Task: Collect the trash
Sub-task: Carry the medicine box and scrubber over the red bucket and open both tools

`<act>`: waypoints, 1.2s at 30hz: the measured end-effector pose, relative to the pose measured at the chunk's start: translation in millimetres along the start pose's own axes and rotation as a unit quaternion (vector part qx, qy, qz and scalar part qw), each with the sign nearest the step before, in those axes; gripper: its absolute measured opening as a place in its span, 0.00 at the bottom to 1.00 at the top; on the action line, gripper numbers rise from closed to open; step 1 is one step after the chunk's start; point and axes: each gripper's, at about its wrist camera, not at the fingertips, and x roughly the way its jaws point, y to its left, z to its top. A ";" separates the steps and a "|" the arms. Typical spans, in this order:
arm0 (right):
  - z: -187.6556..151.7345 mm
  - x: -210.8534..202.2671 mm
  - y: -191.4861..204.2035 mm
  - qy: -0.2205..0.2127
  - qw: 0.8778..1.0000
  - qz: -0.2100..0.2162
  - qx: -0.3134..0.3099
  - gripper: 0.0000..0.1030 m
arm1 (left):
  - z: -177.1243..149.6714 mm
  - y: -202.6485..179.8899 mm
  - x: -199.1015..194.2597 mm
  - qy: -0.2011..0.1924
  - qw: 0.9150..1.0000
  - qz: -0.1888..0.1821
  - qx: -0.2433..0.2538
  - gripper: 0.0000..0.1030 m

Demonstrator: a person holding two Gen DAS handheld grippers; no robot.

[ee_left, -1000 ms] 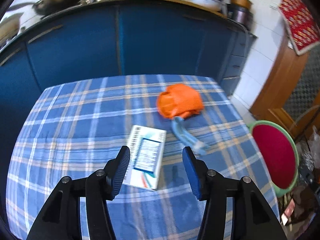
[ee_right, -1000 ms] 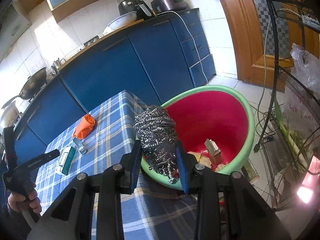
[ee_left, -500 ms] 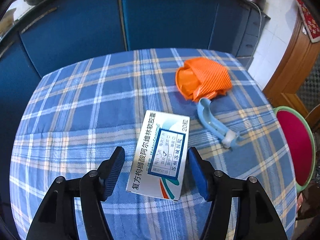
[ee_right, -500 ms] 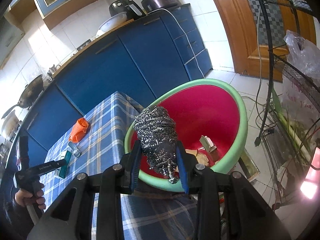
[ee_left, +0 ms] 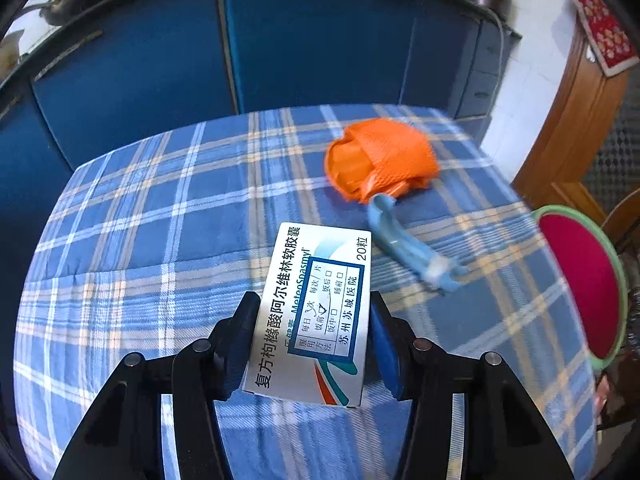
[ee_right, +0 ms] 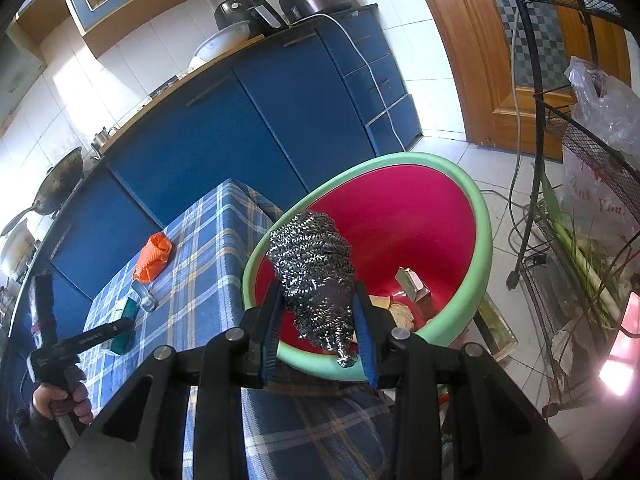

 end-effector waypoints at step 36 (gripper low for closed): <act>22.4 37.5 -55.1 0.005 1.000 -0.023 0.015 0.49 | 7.9 -222.7 0.9 0.005 0.976 -0.160 0.146 0.55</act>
